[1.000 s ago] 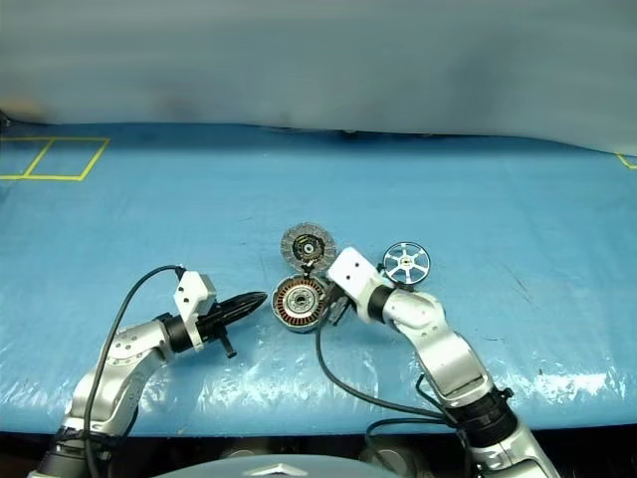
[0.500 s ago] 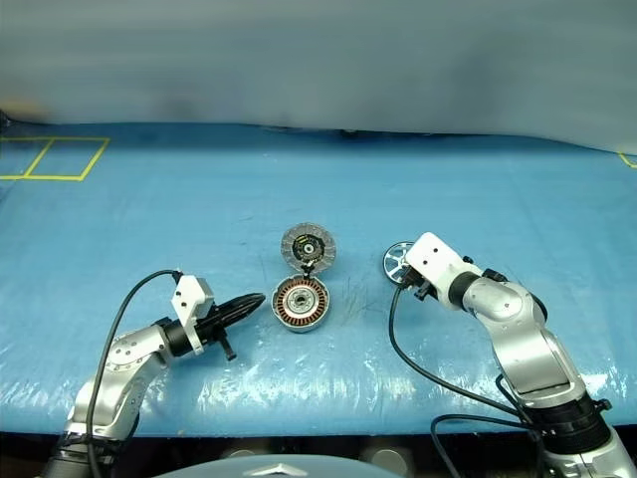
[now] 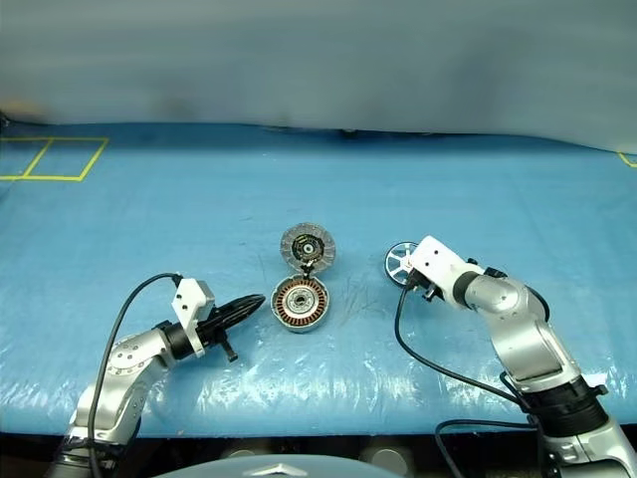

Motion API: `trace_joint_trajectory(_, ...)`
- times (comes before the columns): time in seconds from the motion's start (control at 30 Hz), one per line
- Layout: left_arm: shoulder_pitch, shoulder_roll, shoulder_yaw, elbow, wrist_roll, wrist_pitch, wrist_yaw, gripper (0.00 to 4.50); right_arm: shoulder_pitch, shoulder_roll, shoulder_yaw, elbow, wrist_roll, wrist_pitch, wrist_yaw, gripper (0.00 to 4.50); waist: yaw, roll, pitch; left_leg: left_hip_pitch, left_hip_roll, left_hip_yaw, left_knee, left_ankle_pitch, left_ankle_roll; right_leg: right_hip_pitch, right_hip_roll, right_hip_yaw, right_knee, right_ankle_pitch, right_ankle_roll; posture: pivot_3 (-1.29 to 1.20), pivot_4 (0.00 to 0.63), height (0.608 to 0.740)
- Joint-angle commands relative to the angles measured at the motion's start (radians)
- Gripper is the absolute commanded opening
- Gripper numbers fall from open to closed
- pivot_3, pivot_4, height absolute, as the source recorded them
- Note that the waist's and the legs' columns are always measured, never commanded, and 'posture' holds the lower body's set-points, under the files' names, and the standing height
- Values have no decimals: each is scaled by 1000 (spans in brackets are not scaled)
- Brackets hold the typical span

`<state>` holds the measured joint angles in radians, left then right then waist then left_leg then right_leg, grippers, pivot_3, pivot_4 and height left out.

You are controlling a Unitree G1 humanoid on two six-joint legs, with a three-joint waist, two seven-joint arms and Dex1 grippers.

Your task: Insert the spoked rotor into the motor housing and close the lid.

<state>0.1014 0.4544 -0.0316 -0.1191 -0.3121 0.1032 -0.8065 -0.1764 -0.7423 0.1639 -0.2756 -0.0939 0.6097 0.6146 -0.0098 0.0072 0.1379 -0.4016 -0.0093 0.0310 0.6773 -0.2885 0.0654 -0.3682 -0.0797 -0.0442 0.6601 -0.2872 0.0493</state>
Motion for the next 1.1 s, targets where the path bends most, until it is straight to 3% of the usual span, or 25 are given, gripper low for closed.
trace_joint_trajectory(0.03,5,1,6,-20,3,-14,5,0,-4,-6,11,-23,-16,-20,12,1845,1,0,0,0,0,0,0,0,0,0,0,0,0,0,0,0,150,740)
trace_joint_trajectory(0.2,5,0,1,-19,6,-14,7,0,-2,3,22,2,-15,-17,26,1845,0,0,0,0,0,0,0,0,0,0,0,0,0,0,0,0,150,740)
trace_joint_trajectory(0.3,2,1,0,-17,7,-15,7,0,-2,15,22,32,-11,-16,28,1283,0,0,0,0,0,0,0,0,0,0,0,0,0,0,0,0,150,740)
trace_joint_trajectory(0.4,-1,1,1,-15,8,-15,8,0,5,33,16,44,-1,-12,26,326,0,0,0,0,0,0,1,0,0,1,0,0,0,0,0,0,150,740)
trace_joint_trajectory(0.53,-5,1,0,-12,8,-16,8,0,18,55,-2,39,9,-11,19,326,0,0,0,0,0,0,1,0,0,1,0,0,0,0,0,0,150,740)
trace_joint_trajectory(0.77,-7,-9,8,7,7,-58,-2,0,74,174,-143,-79,220,-51,63,326,0,0,0,0,0,0,1,0,0,1,0,0,0,0,0,0,150,740)
trace_joint_trajectory(1.1,-6,-21,8,53,4,-112,-26,0,127,188,-108,-170,326,-64,119,326,1,0,0,0,0,0,2,-1,1,-2,0,0,0,0,1,0,150,740)
